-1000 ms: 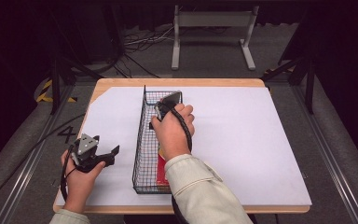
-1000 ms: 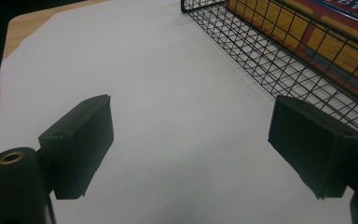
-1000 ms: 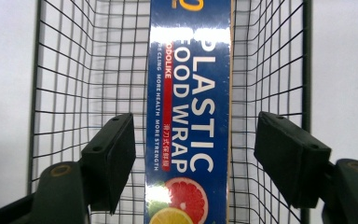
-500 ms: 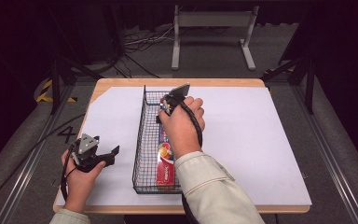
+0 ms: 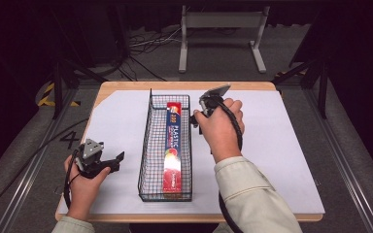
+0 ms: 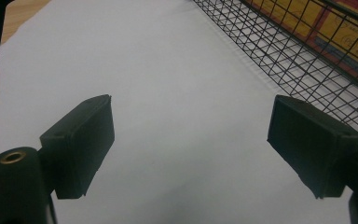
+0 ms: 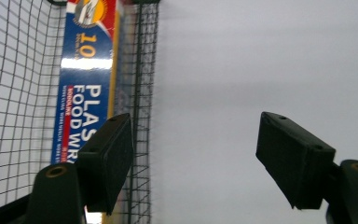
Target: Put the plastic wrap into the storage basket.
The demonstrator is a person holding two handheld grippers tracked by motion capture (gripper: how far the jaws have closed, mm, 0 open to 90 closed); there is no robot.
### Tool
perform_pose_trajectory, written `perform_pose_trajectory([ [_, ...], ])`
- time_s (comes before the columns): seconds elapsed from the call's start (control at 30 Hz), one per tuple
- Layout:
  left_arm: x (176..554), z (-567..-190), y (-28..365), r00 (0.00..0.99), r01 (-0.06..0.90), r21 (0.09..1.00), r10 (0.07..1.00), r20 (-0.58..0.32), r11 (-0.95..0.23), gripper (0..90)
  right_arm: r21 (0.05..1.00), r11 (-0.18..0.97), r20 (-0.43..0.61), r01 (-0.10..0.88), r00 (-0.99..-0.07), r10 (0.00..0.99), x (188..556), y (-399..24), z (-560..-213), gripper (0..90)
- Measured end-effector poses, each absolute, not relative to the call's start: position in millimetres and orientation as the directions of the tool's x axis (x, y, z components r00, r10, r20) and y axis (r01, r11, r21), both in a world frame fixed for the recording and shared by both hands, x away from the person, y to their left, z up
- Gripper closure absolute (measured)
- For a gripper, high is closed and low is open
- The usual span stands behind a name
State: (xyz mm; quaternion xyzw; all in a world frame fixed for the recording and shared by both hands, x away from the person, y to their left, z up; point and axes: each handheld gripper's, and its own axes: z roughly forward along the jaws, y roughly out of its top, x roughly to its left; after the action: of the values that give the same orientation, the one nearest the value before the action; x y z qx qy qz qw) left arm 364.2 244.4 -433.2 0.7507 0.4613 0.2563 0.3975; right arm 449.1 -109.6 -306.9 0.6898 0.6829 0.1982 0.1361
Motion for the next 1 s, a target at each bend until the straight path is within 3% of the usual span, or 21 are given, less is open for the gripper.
perform_pose_trajectory([
  [0.37,364.4,-434.0,245.2,0.440,0.494,0.830,0.898,0.019,-0.260,15.0,0.496,-0.025,0.092,0.868,-0.024,0.995,447.3,-155.6,-300.9,28.3],
  [1.0,362.4,-432.5,247.0,0.444,0.497,0.832,0.896,0.002,-0.248,15.1,0.621,0.192,0.071,0.760,-0.299,0.952,445.1,-202.4,-310.5,25.7],
])
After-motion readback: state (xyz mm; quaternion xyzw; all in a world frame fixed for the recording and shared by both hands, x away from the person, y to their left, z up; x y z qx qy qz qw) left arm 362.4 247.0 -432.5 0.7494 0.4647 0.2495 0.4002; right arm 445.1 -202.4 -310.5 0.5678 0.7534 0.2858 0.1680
